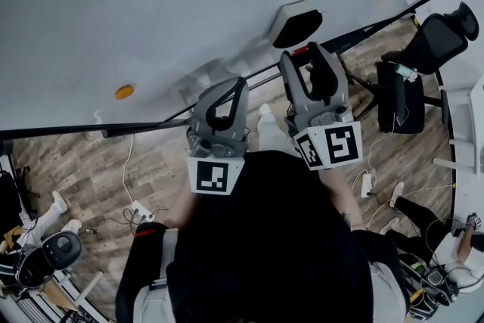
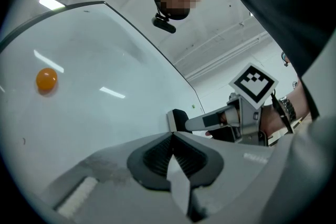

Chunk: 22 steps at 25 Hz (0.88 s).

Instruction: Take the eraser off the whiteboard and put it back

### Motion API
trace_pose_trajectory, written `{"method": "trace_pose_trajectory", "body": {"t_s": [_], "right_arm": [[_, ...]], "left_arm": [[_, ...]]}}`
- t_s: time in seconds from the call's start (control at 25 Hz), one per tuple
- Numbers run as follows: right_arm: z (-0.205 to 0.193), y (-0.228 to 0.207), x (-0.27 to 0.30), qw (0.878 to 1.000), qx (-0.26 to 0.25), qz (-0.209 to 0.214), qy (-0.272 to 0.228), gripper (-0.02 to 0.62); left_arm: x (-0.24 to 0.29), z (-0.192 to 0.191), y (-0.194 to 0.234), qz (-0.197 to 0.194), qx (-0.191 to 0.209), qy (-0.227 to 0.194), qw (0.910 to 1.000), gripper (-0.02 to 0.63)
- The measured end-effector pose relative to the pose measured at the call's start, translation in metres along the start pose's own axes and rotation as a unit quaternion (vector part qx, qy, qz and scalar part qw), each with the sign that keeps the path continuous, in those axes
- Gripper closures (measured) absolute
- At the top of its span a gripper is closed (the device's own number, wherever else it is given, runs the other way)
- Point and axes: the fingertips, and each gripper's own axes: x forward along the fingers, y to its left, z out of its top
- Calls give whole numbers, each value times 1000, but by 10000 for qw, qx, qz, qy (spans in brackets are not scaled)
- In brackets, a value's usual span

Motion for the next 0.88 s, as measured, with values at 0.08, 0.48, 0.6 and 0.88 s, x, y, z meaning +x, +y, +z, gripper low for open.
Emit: {"method": "trace_pose_trajectory", "body": {"t_s": [0.08,0.48,0.6,0.88], "right_arm": [[-1,-1,5,10000,27,37,48,365],[-8,-2,21,9997,73,8,250,308],[-8,-4,25,9997,33,-47,237,308],[-8,-9,31,9996,-7,-95,282,341]], "left_arm": [[-1,-1,1,21,-5,15,10000,603],[-6,-6,6,89,8,103,9999,604],[-7,-7,8,104,-12,89,9999,603],[-3,-9,9,90,-29,68,9999,604]]}}
